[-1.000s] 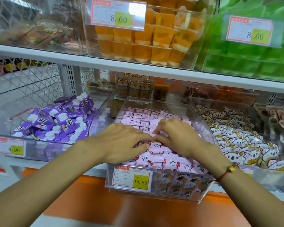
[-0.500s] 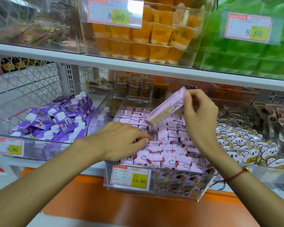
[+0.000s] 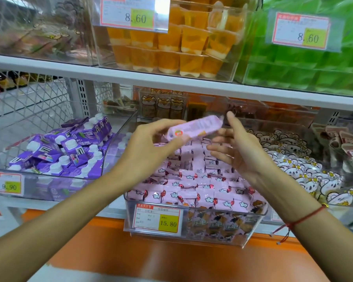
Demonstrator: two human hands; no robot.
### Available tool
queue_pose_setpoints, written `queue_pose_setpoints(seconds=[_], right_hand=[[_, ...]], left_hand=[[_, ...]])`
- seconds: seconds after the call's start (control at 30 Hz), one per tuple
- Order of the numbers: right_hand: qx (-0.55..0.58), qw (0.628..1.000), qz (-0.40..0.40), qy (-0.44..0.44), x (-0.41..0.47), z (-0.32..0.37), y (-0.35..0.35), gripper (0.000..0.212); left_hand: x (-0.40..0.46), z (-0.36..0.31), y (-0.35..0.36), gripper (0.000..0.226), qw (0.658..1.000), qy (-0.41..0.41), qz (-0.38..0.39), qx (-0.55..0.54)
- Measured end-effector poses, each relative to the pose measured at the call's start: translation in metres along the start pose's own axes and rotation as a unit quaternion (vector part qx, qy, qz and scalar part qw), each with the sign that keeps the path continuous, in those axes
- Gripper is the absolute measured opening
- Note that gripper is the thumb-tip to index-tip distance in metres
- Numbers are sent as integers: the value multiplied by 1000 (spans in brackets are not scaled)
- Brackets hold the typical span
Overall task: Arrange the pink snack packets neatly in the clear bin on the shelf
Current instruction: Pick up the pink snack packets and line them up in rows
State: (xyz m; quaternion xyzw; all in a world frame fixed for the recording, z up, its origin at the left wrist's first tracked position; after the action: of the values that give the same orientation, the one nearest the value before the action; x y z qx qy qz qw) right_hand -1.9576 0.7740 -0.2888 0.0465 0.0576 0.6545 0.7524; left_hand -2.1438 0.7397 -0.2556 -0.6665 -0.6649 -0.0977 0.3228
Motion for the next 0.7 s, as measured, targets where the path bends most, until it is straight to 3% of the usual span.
queue_pose_setpoints(seconds=[0.1, 0.17, 0.23, 0.27, 0.33, 0.37, 0.4, 0.5, 0.57, 0.63, 0.7], right_hand=[[-73, 997, -4, -36, 1, 7, -2, 51], [-147, 983, -18, -110, -1, 19, 0, 46], [-232, 946, -2, -228, -14, 36, 11, 41], [-297, 907, 15, -299, -24, 45, 20, 43], [-460, 784, 50, -415, -43, 48, 43, 48], [-518, 728, 70, -444, -49, 42, 52, 48], [-549, 698, 93, -450, -51, 36, 59, 46], [-546, 702, 119, -442, -48, 31, 62, 38], [-535, 718, 70, -439, -42, 39, 53, 34], [-479, 779, 10, -405, -32, 48, 36, 31], [-370, 863, -25, -344, -21, 46, 20, 28]], left_hand=[[-4, 30, 10, 24, 966, -195, 8, -170], [-8, 37, 16, 30, 947, -246, 22, -206], [-9, 38, 17, 32, 947, -254, 24, -196], [-8, 37, 16, 33, 954, -242, 24, -174], [-4, 33, 13, 33, 975, -196, 17, -105], [-2, 29, 10, 32, 985, -161, 14, -65], [0, 24, 9, 29, 992, -122, 13, -26], [0, 22, 9, 30, 996, -90, 24, 7], [1, 26, 6, 33, 995, -96, 18, 19], [4, 22, 3, 28, 990, -40, 17, 132], [2, 20, 11, 26, 959, 21, 57, 277]])
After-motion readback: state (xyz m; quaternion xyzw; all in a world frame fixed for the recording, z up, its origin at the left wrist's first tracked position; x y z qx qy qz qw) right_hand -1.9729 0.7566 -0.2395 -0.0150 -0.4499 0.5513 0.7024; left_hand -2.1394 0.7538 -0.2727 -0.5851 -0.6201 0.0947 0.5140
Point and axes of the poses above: each hand's wrist, its own x-axis towards the middle knuckle, its own y-axis out of the palm, z = x × y, the point moved 9 cm from there along x, towards the middle knuckle, and after that the axes turned 2 degrees about -z, right-handed, at the moved point
